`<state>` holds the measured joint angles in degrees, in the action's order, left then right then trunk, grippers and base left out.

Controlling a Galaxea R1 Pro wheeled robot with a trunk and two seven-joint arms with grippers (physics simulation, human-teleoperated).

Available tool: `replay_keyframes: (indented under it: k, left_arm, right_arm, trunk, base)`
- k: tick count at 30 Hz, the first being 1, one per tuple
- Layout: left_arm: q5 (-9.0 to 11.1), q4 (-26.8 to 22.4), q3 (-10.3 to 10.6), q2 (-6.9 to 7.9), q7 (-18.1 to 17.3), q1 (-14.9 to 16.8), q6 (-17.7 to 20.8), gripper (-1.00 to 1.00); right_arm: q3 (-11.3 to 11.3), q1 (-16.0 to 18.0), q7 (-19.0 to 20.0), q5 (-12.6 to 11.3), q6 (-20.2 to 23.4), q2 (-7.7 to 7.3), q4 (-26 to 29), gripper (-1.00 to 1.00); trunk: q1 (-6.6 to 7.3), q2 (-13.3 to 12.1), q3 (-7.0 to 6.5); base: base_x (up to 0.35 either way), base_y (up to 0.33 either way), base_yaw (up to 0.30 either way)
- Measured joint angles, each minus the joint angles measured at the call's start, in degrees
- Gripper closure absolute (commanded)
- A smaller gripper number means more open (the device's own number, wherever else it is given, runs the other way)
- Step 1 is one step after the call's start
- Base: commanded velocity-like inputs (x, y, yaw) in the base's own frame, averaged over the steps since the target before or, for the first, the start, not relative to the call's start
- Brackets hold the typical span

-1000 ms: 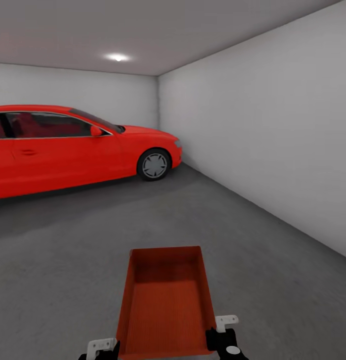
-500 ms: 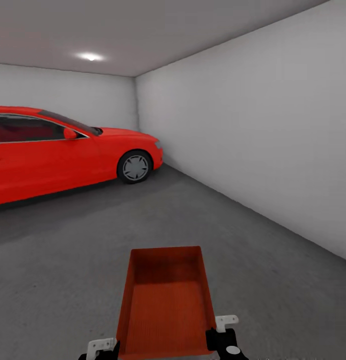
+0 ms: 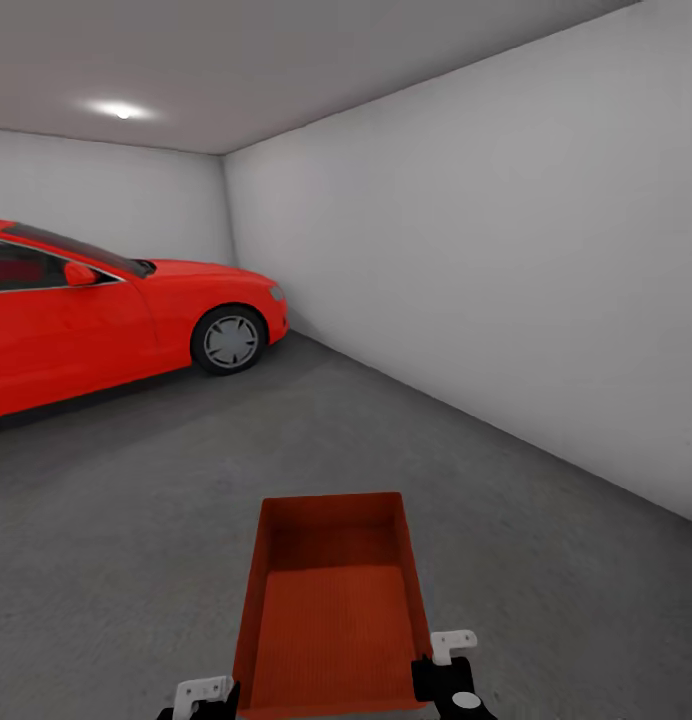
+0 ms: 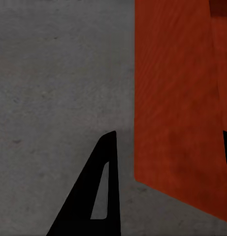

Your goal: Move the two storage containers from the living room to the garage. In the garage, place one container on the floor and stack the other container on top of it (either order is fine).

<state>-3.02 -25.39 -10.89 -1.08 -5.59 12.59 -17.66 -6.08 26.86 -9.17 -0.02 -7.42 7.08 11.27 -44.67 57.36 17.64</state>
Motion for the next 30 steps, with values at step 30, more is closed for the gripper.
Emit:
replay_keyframes:
  k: [30]
  left_arm:
    - [0.0,0.0,0.0,-0.01,0.0,0.0,0.0,1.0]
  right_arm:
    - [-0.1,0.0,0.0,0.0,0.0,-0.02,0.0,1.0]
  trunk:
    - [0.0,0.0,-0.77]
  base:
    - [0.0,0.0,-0.265]
